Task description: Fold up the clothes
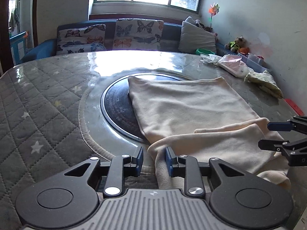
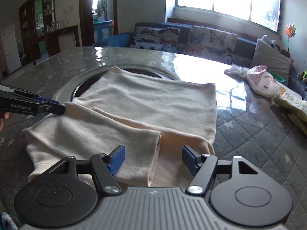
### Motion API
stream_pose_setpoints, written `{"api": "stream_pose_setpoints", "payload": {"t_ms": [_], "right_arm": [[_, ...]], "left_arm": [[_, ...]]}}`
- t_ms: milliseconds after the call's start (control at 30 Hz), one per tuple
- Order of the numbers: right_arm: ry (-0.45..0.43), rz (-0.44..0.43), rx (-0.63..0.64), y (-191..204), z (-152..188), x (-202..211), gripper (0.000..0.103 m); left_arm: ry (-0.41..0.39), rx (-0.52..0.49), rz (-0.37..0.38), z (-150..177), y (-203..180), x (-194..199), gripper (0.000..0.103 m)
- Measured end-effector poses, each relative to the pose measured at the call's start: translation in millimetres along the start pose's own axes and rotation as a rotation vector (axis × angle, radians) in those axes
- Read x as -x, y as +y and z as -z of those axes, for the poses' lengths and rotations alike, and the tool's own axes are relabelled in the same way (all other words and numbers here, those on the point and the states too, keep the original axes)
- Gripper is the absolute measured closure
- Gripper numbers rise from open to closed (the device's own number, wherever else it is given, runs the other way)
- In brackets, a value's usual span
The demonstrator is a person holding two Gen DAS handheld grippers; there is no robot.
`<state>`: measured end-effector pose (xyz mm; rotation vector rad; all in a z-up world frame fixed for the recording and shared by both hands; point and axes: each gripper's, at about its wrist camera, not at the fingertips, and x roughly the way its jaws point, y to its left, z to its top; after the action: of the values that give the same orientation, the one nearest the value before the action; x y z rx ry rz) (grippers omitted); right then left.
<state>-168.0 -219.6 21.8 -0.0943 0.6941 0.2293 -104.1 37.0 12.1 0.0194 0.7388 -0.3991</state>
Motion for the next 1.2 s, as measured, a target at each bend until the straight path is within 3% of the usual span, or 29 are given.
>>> {"api": "stream_pose_setpoints", "payload": {"t_ms": [167,333,400,500,700,833,1000,1200], "right_arm": [[-0.051,-0.081,0.029,10,-11,3,0.035],[-0.014,-0.163,0.013,13,-7,-18,0.036],[0.003,-0.158,0.003,10,-3,-22,0.035],[0.002,-0.143,0.005,6,-1,-13,0.035],[-0.007,-0.088,0.087,-3,9,30,0.029],[0.012,-0.058,0.147,-5,21,52,0.023],[0.038,-0.026,0.237,-2,38,72,0.018],[0.077,-0.028,0.328,12,57,72,0.012]], "left_arm": [[-0.065,-0.021,0.062,-16,-15,12,0.075],[0.003,-0.08,0.08,-14,-28,-15,0.075],[0.03,-0.086,0.078,-10,-27,-24,0.075],[0.004,-0.133,0.101,-10,-31,-10,0.074],[0.007,-0.279,0.28,11,-42,32,0.07],[0.029,-0.397,0.331,33,-53,53,0.06],[0.042,-0.505,0.34,52,-65,62,0.056],[0.035,-0.608,0.3,66,-86,44,0.056]]}}
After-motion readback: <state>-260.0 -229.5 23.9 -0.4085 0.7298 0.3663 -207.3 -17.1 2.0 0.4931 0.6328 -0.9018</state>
